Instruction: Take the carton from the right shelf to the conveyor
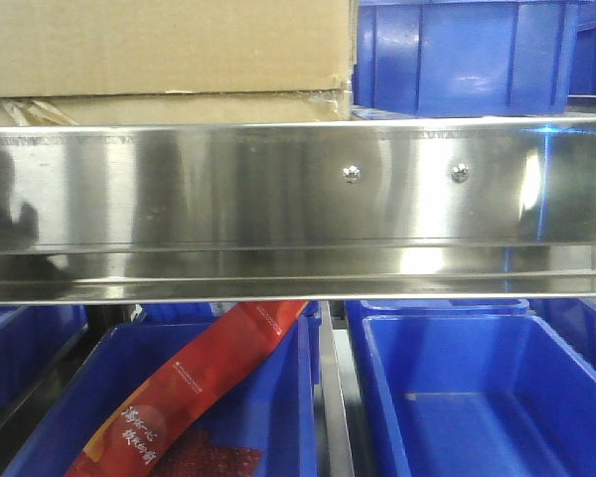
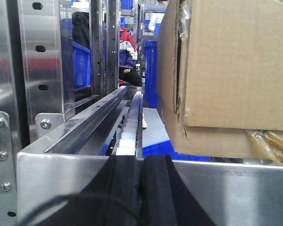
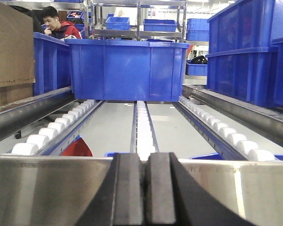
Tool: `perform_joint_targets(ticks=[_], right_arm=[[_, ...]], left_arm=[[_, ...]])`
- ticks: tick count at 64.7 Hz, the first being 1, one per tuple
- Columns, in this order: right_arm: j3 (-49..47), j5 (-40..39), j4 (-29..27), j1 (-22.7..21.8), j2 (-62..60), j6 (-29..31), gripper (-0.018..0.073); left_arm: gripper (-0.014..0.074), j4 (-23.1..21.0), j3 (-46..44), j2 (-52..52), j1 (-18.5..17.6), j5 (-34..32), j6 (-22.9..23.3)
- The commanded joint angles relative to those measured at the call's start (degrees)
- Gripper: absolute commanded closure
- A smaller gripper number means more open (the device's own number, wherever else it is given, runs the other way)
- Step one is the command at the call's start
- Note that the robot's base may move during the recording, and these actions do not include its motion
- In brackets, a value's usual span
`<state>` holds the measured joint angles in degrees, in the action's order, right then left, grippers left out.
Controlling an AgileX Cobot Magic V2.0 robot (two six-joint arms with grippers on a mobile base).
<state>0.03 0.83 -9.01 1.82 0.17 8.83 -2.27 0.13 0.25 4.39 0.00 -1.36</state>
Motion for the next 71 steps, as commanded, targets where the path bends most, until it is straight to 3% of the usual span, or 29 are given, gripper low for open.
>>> perform_joint_targets(ticks=[1, 32, 44, 59, 71], right_arm=[[0.0, -1.4, -0.2, -0.2, -0.2, 0.3, 0.062], [0.0, -1.4, -0.2, -0.2, -0.2, 0.3, 0.062], [0.0, -6.1, -0.2, -0.2, -0.2, 0.3, 0.062], [-0.3, -11.7, -0.9, -0.1, -0.2, 0.1, 0.062], [-11.0, 0.0, -0.9, -0.1, -0.2, 0.1, 0.0603]], left_arm=[[0.0592, -0.2, -0.1, -0.3, -0.4, -0.9, -0.1], [0.0592, -0.2, -0.1, -0.3, -0.4, -1.0, -0.1], [0.0592, -0.8, -0.1, -0.3, -0.4, -2.7, -0.1], [0.0592, -1.4, -0.4, -0.3, -0.4, -11.0, -0.1], [0.058, 2.3, -14.4, 0.1, -0.4, 1.8, -0.1]])
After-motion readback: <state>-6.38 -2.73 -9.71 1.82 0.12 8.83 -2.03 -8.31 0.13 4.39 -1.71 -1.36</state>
